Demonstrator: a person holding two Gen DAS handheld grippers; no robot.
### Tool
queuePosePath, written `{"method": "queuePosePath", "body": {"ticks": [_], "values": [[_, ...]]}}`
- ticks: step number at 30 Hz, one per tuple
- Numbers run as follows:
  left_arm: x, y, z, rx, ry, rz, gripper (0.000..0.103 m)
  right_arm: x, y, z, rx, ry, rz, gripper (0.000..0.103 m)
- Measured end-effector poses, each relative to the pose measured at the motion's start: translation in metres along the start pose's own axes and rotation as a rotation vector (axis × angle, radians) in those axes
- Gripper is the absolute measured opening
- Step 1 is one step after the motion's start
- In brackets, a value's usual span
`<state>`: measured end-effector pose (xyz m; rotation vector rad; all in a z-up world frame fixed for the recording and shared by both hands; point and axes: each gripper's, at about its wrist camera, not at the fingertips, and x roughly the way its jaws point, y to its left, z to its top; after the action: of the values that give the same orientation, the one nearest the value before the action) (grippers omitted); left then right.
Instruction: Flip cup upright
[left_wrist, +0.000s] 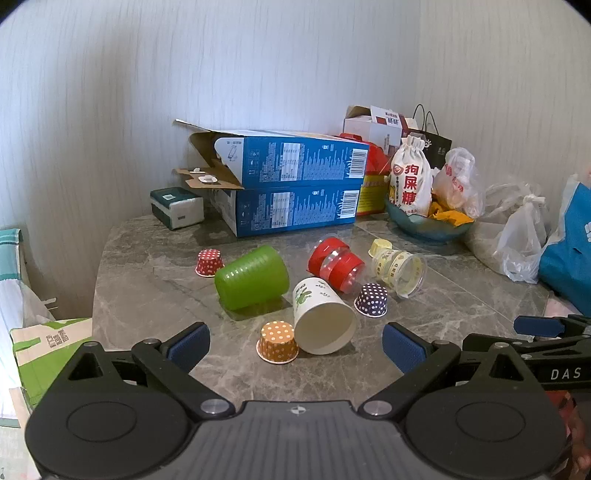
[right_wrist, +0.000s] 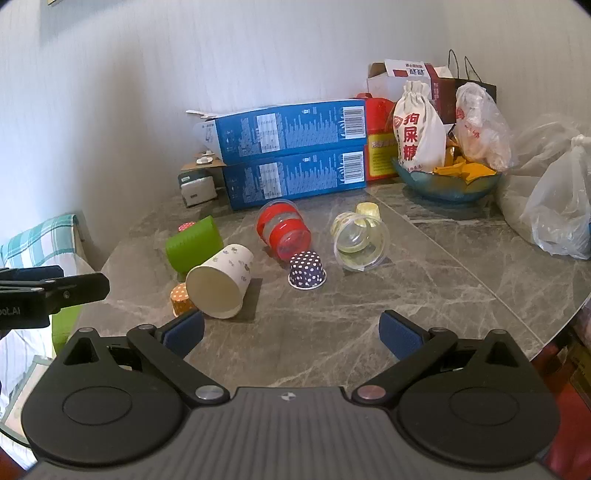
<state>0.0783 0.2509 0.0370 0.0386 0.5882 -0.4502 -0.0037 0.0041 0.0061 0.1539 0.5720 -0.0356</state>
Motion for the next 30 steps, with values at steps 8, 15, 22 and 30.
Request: {"method": "queuePosePath", "body": {"ticks": [8,15,22,30], "values": [[-0.0006,-0.0015,-0.0002,0.002,0.001,0.002,0.101,0.0009,0.0015,-0.0015,0.000,0.002,-0.001,0.102],[-0.0021,-0.0018,-0.0001,0.000,-0.005,0.002,0.101,0.0002,0.0027,-0.0018,-0.001,-0.005,-0.001,0.102],[-0.0030,-0.0009,0.0000,0.001,-0.008,-0.001,0.101,0.0000,-0.0006,-0.0008,0.006,-0.007,0.002,0.102],[-0.0043,-0.0005,-0.0001,0.000,-0.010,0.000,0.101,-0.0001,-0.0002,-0.0016,0.007,0.001,0.005,0.102]]}}
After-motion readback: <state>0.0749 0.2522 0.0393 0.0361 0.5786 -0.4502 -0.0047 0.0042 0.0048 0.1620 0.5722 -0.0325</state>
